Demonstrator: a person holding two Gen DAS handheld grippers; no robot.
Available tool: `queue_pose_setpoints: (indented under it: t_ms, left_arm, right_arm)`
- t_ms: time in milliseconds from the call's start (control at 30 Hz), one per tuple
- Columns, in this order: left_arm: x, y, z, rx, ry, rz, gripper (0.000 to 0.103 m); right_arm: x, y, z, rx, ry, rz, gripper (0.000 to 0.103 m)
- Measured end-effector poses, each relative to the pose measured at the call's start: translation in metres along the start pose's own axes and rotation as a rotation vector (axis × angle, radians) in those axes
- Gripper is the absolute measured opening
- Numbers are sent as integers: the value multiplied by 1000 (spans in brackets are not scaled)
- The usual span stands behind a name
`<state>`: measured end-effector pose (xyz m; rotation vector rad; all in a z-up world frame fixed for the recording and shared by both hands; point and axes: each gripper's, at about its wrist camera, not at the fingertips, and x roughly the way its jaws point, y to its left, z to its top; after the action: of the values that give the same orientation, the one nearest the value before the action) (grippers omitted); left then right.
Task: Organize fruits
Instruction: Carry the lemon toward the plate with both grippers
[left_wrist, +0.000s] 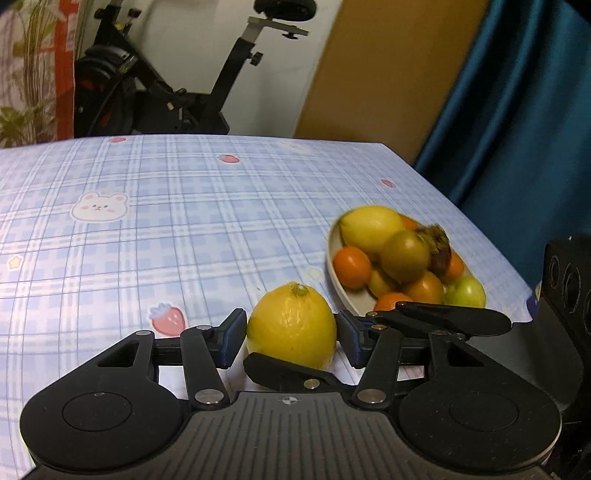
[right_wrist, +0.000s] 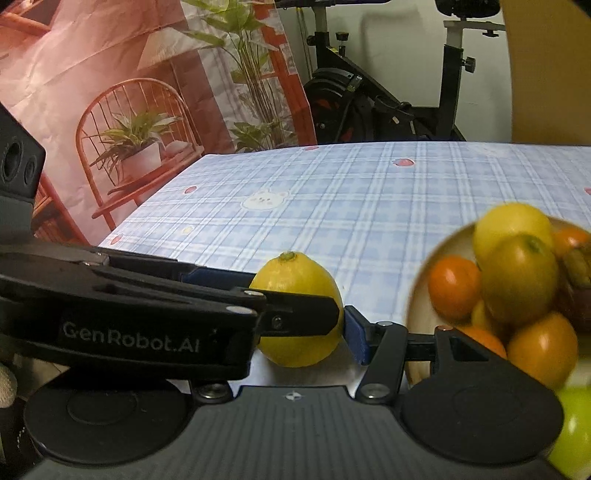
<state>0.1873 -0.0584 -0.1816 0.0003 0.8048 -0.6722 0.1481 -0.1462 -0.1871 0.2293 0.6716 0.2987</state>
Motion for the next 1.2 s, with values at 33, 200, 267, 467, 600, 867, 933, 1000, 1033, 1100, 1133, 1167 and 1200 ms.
queue_pose_setpoints:
  t_ms: [33,200,267,467,600,867,933,1000,1033,1100,1133,1167,1200]
  left_arm:
    - [-1,-2,-2,2,-3,3,57]
    - [-7,-10,-13,3,-15,18,56]
    - [-7,-14,-16,2,-21,25,56]
    - [-10,-14,-19,-7,-51,35,56]
    - [-16,-14,-21,7,-64,40,55]
    - [-19,-12,-22,8,-66,35,55]
    - [-20,-11,-23,6,-65,28,55]
    - [-21,-10,-24,1,-63,19,55]
    - [-21,-8,-24,-6,-62,13,55]
    - [-21,-5,-23,-26,-59,2,55]
    - [-21,-4,-23,-31,-58,-1,55]
    - [-21,-4,-23,-31,-58,-2,55]
    - [-20,-5,-23,-28,-57,0,55]
  right_arm:
    - [-3,1,-3,-5,0,-1,58]
    - [-13,1,-14,-10,-4,17,58]
    - [-14,2,-16,-15,-7,23,58]
    - [-16,4,-20,-31,-15,32,58]
    - [-17,5,-20,-42,-11,32,58]
    - [-20,7,-22,-60,-8,27,60]
    - [-20,7,-22,-64,-3,29,60]
    - [-20,7,-23,-66,4,33,60]
    - [-20,7,-23,-68,9,35,60]
    - [-21,7,-23,-68,10,40,60]
    - [-21,7,-23,-68,9,41,60]
    - [-21,7,-23,-68,8,41,60]
    - [-21,7,-23,-67,7,41,60]
